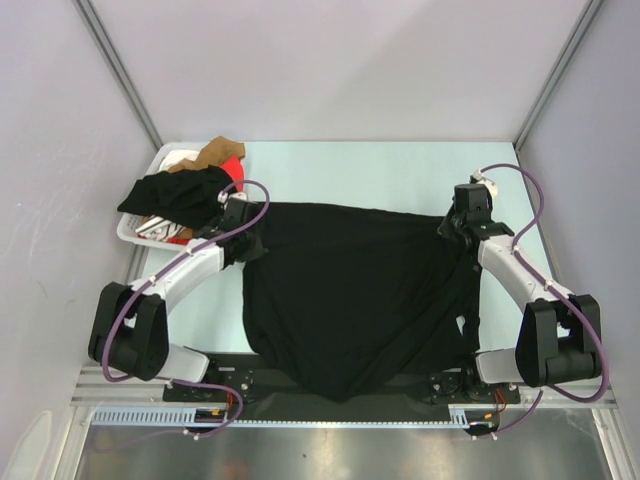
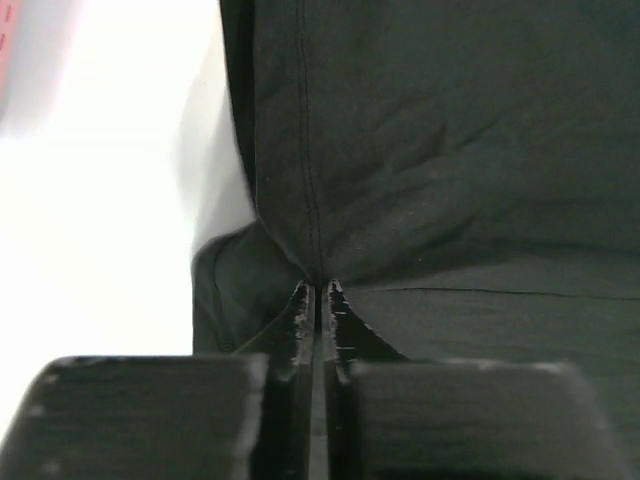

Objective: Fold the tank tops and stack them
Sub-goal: Flatten the tank top out

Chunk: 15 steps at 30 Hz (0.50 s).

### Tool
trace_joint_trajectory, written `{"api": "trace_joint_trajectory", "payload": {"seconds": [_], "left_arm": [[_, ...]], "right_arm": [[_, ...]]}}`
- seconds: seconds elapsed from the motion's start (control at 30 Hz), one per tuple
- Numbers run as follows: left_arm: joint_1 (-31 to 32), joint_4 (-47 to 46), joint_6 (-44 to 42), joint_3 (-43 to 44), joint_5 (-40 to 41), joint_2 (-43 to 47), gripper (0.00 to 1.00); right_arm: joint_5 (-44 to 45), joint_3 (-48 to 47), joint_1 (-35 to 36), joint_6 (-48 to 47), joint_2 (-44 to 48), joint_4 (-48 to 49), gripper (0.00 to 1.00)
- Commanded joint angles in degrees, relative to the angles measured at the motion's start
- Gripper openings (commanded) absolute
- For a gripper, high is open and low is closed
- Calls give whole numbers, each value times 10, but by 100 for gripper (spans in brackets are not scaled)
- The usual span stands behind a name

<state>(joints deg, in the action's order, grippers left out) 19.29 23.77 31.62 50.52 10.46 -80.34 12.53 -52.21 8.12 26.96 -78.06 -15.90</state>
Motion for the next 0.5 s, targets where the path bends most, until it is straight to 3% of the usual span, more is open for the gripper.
{"api": "trace_joint_trajectory", "payload": {"seconds": [0.0, 0.1, 0.17, 0.23, 0.4, 0.47], "left_arm": [[0, -5, -4, 19, 9, -23, 0], [0, -8, -1, 18, 10, -21, 3], [0, -6, -2, 21, 17, -16, 17], [0, -4, -7, 25, 22, -12, 20], [0, -1, -10, 30, 19, -21, 10], [0, -5, -12, 28, 12, -22, 0]], "right_arm": [[-6, 6, -5, 5, 0, 8, 0], [-7, 8, -7, 4, -2, 9, 0], [-7, 8, -8, 5, -2, 10, 0], [-10, 9, -9, 5, -3, 12, 0], [-17, 12, -8, 7, -12, 18, 0], [-18, 11, -9, 6, -14, 18, 0]]}}
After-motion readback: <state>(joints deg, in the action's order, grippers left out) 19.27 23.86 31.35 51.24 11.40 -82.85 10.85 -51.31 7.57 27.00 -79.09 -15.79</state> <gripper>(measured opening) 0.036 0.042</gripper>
